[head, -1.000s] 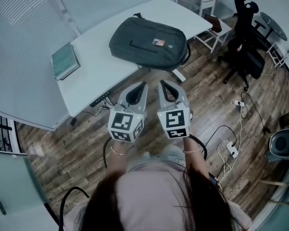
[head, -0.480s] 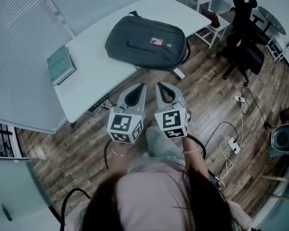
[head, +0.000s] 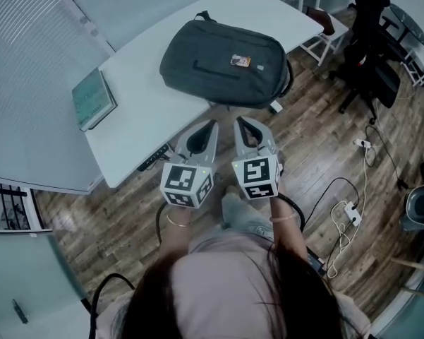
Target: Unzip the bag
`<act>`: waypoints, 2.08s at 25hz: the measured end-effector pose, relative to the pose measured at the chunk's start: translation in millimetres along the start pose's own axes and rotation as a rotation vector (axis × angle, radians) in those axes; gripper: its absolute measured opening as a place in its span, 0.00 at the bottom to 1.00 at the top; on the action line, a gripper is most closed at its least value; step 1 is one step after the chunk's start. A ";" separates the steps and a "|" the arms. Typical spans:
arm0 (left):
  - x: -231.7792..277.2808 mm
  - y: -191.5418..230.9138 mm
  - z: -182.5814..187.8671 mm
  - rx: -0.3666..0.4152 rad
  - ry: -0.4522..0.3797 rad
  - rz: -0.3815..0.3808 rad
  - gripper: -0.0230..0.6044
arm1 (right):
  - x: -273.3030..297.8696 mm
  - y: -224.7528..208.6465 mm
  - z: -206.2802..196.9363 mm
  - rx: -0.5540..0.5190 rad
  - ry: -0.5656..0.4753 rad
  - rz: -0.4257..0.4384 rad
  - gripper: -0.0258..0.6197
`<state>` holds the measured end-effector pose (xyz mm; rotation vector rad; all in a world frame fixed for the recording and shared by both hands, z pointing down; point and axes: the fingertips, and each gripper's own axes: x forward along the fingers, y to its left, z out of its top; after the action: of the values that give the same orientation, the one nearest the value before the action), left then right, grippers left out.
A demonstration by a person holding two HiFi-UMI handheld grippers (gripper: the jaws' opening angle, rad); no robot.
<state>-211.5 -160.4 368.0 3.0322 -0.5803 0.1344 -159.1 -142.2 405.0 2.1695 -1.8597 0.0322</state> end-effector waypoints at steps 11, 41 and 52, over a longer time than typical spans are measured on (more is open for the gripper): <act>43.2 38.7 -22.2 -0.031 0.045 -0.037 0.06 | 51.4 1.8 -28.2 0.017 0.089 0.020 0.08; 130.3 81.2 -101.8 -0.063 0.230 -0.111 0.17 | 137.9 4.0 -124.8 0.248 0.276 0.071 0.16; 146.8 90.1 -107.9 -0.126 0.265 -0.064 0.12 | 147.3 6.8 -118.3 0.401 0.209 0.069 0.15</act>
<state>-117.2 -290.6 492.3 2.8410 -0.4505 0.4687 -121.1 -258.4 549.2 2.2374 -1.9323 0.6724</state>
